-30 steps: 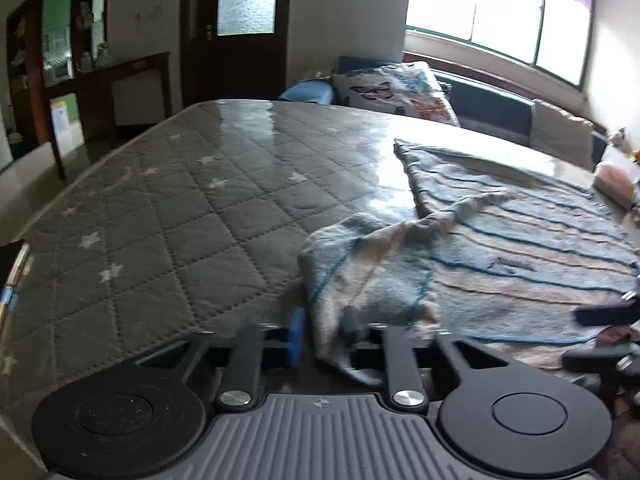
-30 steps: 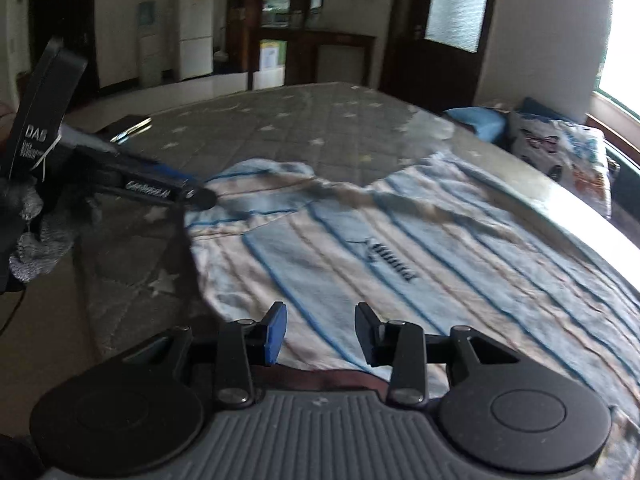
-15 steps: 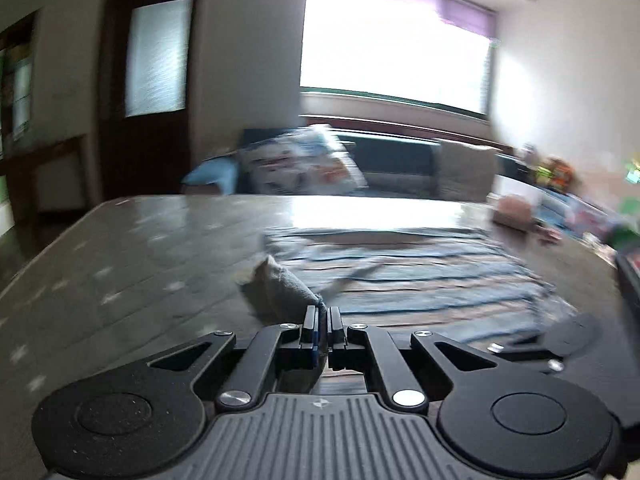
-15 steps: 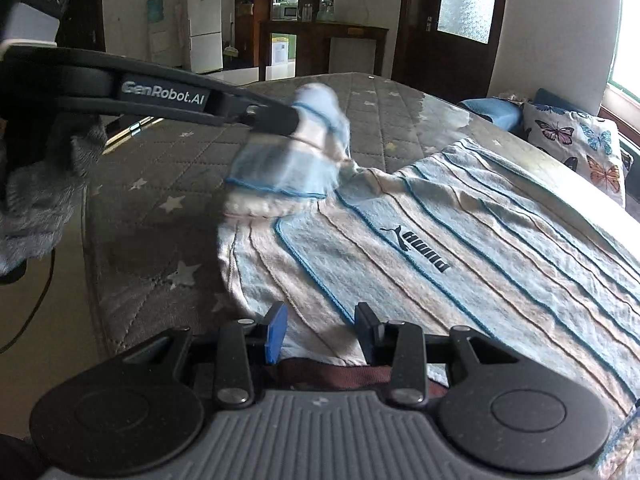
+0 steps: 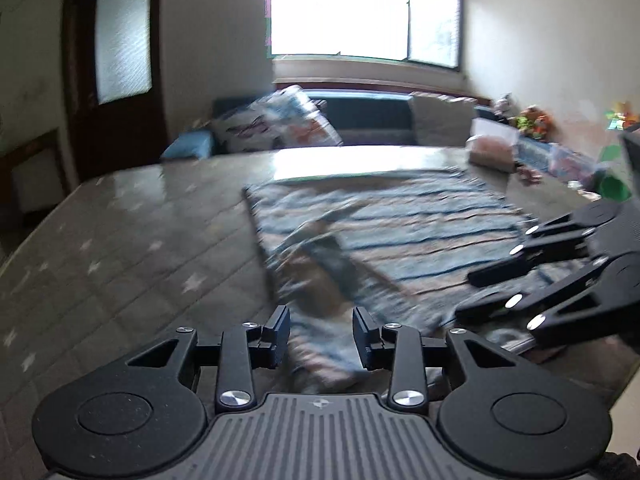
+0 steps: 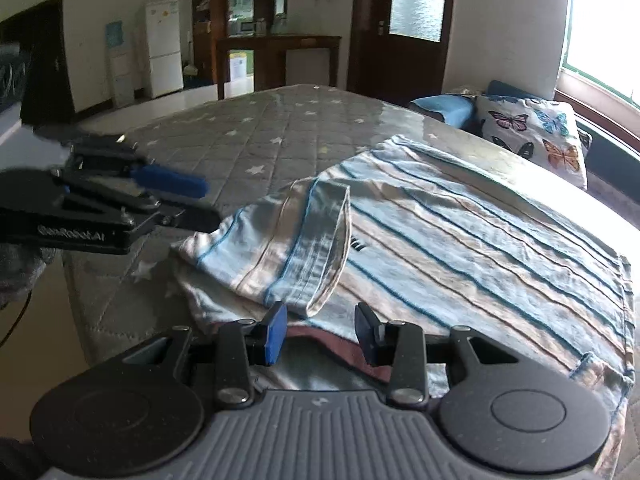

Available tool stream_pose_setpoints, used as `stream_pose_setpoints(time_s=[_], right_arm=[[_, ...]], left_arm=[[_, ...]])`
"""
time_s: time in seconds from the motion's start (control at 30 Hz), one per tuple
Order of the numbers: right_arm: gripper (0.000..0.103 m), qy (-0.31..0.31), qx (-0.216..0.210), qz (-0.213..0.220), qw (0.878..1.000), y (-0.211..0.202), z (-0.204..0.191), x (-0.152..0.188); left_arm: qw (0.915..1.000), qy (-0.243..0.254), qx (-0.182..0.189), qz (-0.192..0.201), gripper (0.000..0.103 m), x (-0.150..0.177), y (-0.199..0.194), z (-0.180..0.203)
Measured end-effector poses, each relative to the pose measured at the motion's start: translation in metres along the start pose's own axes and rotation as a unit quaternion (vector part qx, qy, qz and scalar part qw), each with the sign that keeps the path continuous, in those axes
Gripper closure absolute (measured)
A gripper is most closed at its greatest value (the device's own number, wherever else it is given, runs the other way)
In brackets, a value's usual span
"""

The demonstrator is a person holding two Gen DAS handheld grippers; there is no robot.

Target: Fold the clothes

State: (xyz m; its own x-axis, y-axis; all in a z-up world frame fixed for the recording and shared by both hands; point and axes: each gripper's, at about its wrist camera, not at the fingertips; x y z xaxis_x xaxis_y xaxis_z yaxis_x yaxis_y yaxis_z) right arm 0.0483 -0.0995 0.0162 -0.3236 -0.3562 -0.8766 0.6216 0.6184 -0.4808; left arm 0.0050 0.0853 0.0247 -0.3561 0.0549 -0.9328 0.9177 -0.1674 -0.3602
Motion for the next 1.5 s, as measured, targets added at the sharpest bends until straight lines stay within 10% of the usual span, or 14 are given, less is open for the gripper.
stream_pose_setpoints(time_s=[0.97, 1.5], right_arm=[[0.096, 0.050, -0.026, -0.020, 0.998, 0.025, -0.004, 0.004], [0.088, 0.047, -0.024, -0.005, 0.999, 0.015, -0.004, -0.003]], left_arm=[[0.9992, 0.022, -0.005, -0.033, 0.081, -0.028, 0.098, 0.004], [0.9982, 0.040, 0.016, -0.041, 0.079, -0.018, 0.107, 0.010]])
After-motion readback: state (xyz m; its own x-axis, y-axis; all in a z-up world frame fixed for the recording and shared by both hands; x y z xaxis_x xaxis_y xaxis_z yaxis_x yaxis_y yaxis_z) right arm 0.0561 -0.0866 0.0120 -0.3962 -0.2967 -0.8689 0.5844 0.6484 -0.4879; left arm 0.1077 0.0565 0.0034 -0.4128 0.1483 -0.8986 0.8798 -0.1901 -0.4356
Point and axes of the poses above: each gripper's, at about its wrist camera, not at the fingertips, and y roughly the way its jaws point, z to its right, x to its underside, and after that the axes turned 13 degrees about z, right-handed
